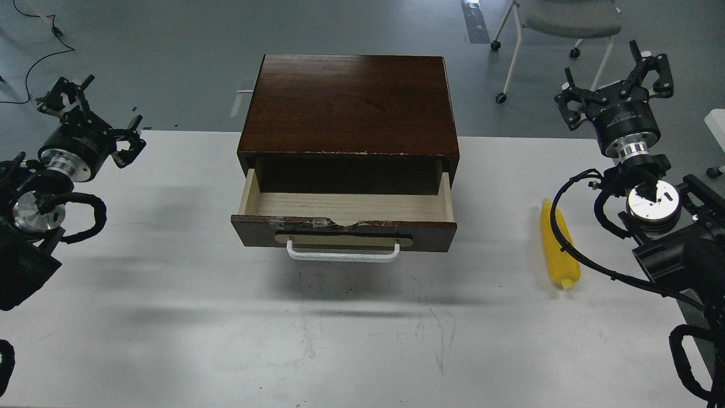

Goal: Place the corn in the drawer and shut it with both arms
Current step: 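Move the right gripper toward the yellow corn cob on the table, then grasp the yellow corn cob with the right gripper and lift it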

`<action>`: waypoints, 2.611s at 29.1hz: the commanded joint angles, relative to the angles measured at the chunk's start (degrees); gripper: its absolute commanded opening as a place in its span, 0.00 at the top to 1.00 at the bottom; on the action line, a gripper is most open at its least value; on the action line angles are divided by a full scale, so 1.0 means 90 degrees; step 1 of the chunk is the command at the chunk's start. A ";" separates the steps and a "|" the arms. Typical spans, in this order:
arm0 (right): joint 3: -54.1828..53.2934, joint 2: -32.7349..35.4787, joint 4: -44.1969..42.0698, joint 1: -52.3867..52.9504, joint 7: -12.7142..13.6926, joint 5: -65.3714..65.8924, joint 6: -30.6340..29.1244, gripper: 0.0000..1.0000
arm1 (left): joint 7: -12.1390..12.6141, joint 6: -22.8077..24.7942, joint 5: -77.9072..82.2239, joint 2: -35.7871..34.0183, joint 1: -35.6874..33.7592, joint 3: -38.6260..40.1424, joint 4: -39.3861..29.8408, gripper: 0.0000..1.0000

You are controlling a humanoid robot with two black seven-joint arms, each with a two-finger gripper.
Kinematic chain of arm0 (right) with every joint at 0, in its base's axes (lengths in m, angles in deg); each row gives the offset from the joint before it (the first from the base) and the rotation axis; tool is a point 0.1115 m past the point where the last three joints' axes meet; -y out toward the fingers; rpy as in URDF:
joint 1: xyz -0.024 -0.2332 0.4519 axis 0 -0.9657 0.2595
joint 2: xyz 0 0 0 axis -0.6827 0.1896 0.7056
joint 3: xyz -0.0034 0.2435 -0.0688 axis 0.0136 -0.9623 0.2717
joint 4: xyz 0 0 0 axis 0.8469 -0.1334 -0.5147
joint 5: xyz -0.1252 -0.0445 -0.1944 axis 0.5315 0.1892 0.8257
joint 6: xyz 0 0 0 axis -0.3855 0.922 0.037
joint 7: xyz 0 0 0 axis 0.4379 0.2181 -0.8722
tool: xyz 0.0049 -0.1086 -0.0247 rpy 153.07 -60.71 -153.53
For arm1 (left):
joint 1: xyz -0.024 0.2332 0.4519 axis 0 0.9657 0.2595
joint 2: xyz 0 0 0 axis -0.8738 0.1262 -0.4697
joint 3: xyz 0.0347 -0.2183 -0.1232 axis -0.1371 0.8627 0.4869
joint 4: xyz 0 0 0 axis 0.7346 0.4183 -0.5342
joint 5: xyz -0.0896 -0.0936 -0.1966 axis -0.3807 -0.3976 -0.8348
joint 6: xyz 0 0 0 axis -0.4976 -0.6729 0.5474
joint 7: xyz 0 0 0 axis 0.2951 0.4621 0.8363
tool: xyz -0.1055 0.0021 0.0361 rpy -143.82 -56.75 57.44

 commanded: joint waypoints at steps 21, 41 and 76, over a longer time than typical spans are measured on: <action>0.3724 0.2970 0.0742 0.2136 -0.0049 0.1433 0.0027 0.00 | -0.0045 0.0000 0.0001 -0.0072 -0.0059 0.0004 0.0157 0.02; 0.5952 0.2835 0.1962 0.3175 0.1034 0.7569 0.1061 0.00 | -0.0103 0.0000 -0.0018 -0.0014 -0.0069 0.0082 0.0391 0.02; 0.7584 0.2033 0.2393 0.1914 0.1348 0.7667 0.2664 0.94 | -0.0133 0.0000 -0.0009 -0.0102 0.0097 -0.0006 0.0391 0.02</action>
